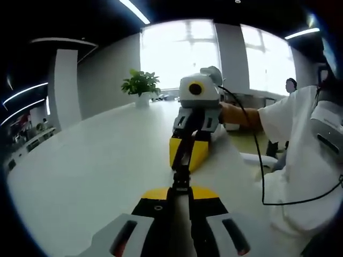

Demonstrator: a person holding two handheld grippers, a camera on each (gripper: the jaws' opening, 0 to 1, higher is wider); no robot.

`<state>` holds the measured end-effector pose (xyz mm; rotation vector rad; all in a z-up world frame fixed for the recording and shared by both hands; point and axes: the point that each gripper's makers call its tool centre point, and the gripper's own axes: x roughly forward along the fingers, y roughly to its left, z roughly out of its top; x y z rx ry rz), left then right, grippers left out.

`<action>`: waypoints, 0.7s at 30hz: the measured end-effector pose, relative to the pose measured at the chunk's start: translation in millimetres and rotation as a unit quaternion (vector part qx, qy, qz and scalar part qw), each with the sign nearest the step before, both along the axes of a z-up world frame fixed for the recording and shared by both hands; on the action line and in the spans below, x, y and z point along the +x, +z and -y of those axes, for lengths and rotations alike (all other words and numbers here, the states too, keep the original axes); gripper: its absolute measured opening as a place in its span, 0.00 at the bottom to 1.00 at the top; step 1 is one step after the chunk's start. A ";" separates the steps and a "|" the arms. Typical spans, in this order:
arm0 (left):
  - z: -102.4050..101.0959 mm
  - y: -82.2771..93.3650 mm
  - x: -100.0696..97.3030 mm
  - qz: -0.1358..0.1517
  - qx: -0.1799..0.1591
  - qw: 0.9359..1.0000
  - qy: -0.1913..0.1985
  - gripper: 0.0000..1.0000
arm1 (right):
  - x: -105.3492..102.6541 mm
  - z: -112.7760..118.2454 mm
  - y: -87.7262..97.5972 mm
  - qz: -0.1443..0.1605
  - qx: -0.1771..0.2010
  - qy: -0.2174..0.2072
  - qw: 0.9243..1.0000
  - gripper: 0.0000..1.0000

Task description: Snap the two parts of the plastic buckle together until the buckle closes and remains connected.

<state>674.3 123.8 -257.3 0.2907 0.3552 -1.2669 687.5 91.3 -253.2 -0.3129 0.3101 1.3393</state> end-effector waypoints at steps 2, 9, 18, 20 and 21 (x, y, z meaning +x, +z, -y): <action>0.2 0.0 1.3 0.002 0.000 1.000 -0.001 0.11 | 1.2 0.2 0.9 0.005 0.000 -0.002 1.000 0.12; 2.8 12.8 27.0 0.012 -0.028 0.999 0.020 0.00 | 21.9 1.8 14.2 0.013 0.020 -0.026 0.999 0.12; -4.1 15.3 59.9 0.021 0.008 0.998 0.057 0.04 | 57.6 -2.2 14.3 -0.002 0.026 -0.051 0.998 0.12; -10.5 18.3 67.3 0.020 0.000 0.998 0.067 0.04 | 65.5 -0.4 13.5 -0.006 0.025 -0.060 0.998 0.12; -15.1 21.2 72.1 0.017 -0.011 0.997 0.080 0.04 | 69.5 0.8 13.4 -0.008 0.027 -0.065 0.997 0.12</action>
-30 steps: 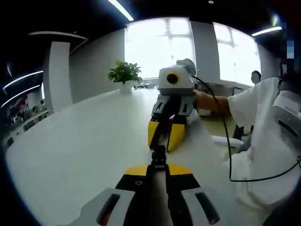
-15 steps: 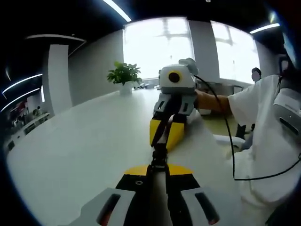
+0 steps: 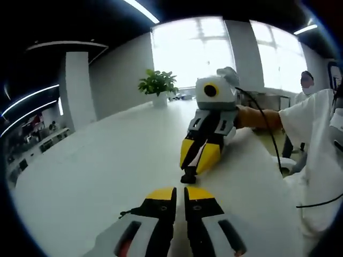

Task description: Snap the two parts of the plastic buckle together until the buckle closes and remains connected.

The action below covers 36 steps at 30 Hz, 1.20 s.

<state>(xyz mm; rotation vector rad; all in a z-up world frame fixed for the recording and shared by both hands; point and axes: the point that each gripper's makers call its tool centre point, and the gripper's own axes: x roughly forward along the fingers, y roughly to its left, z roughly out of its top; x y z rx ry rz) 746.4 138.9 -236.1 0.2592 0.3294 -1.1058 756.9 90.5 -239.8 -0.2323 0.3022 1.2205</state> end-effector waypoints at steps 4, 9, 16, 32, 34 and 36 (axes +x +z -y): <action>-20.8 9.0 8.8 -0.002 -0.038 0.999 0.031 0.04 | 6.9 3.4 -1.0 -0.005 0.007 -0.012 1.000 0.12; -45.0 16.6 24.7 0.002 -0.061 0.994 0.088 0.05 | 14.5 6.2 -4.4 -0.009 0.007 -0.027 1.000 0.12; -55.5 0.6 31.7 0.018 -0.007 0.991 0.131 0.13 | 19.3 6.1 -4.1 -0.008 0.007 -0.038 0.999 0.12; -38.3 -22.6 20.6 -0.046 0.024 0.989 0.140 0.23 | 18.9 6.6 0.8 -0.007 0.028 -0.044 0.999 0.12; -37.4 -23.0 21.8 -0.047 0.023 0.988 0.143 0.23 | 18.6 6.6 1.1 -0.007 0.029 -0.044 0.999 0.12; -36.5 -23.2 23.2 -0.047 0.022 0.988 0.145 0.23 | 18.8 6.6 1.5 -0.007 0.030 -0.044 0.999 0.12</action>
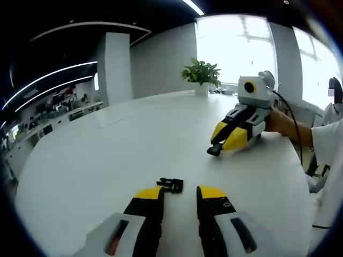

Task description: Snap the two parts of the plastic buckle together until the buckle closes and remains connected.

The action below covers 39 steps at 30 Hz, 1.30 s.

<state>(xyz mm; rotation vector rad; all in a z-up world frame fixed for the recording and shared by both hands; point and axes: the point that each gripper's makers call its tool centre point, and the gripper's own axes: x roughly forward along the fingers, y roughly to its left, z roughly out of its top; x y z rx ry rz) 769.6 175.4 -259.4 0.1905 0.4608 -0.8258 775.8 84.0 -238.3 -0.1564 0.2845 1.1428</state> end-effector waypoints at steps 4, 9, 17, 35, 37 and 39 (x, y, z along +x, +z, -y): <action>-1.5 0.0 9.2 -0.001 -0.005 1.000 0.017 0.24 | -0.5 -0.1 0.8 0.001 0.003 -0.001 1.000 0.12; -2.8 1.2 17.5 -0.014 -0.027 0.998 0.053 0.25 | 0.6 0.2 2.0 0.002 0.007 -0.003 1.000 0.12; -1.4 0.4 22.2 -0.027 -0.034 0.996 0.071 0.21 | 1.1 0.6 3.0 0.002 0.010 -0.004 1.000 0.12; 0.9 9.7 24.8 -0.033 -0.033 0.998 -0.034 0.09 | 1.8 0.8 4.2 0.001 0.013 -0.004 1.000 0.12; 0.8 8.6 23.8 -0.039 -0.036 0.998 -0.038 0.11 | 1.8 1.0 4.6 0.001 0.014 -0.005 1.000 0.12; 2.6 8.7 20.7 -0.042 -0.044 0.997 -0.038 0.11 | 1.9 1.2 5.0 0.001 0.015 -0.005 1.000 0.12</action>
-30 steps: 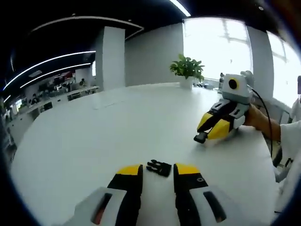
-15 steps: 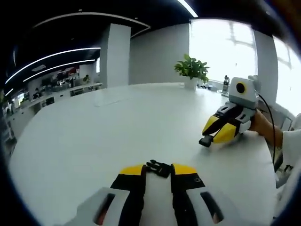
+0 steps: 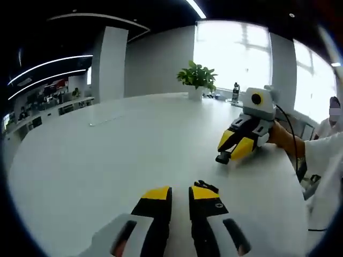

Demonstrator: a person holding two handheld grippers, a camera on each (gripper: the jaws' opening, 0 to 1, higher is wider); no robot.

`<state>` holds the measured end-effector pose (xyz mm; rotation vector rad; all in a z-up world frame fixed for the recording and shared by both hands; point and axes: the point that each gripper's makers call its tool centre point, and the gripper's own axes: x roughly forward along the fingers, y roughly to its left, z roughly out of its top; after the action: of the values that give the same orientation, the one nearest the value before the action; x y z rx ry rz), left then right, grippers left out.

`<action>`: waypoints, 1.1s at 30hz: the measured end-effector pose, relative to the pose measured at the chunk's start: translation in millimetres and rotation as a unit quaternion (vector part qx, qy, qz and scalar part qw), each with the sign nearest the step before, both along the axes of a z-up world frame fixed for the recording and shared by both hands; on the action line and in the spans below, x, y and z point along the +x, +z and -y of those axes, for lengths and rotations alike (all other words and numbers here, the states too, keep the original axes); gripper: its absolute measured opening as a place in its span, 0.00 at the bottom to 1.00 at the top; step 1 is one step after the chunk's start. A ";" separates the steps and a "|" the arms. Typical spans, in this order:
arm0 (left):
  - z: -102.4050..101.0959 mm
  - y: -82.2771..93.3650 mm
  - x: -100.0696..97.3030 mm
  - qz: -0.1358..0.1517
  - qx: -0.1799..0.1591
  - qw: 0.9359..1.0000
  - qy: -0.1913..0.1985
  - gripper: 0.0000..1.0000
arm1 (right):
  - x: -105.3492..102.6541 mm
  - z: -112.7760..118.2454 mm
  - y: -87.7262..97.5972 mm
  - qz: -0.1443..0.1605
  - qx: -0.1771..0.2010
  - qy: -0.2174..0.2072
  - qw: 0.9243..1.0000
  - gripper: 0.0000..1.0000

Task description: Snap the two parts of the plastic buckle together until the buckle closes and remains connected.

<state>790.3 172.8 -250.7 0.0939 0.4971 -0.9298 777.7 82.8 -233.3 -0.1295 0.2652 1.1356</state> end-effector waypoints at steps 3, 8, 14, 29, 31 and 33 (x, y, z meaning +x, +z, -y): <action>4.9 4.2 -5.1 -0.005 -0.025 1.000 0.007 0.15 | 0.1 0.0 0.2 0.000 0.000 0.000 1.000 0.12; 7.9 -2.8 -16.6 -0.017 -0.027 0.998 0.058 0.32 | 0.3 1.0 1.0 0.000 0.002 -0.001 1.000 0.12; 14.6 -1.8 -21.3 -0.009 -0.033 0.994 0.100 0.40 | 0.4 0.8 0.8 0.001 0.001 -0.001 1.000 0.12; 29.4 -9.6 -20.6 0.024 0.033 0.993 0.108 0.22 | -1.0 2.1 1.7 0.000 0.005 -0.001 1.000 0.12; 29.7 -10.7 -19.8 0.024 0.032 0.993 0.108 0.20 | -1.1 2.2 1.9 0.001 0.005 -0.001 1.000 0.12; 28.3 -11.3 -18.5 0.024 0.033 0.993 0.108 0.16 | -1.2 2.1 2.0 0.000 0.005 -0.001 1.000 0.12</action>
<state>771.8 144.5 -262.0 0.1198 0.4840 -0.6988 776.4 80.6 -231.3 -0.1199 0.2587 1.1355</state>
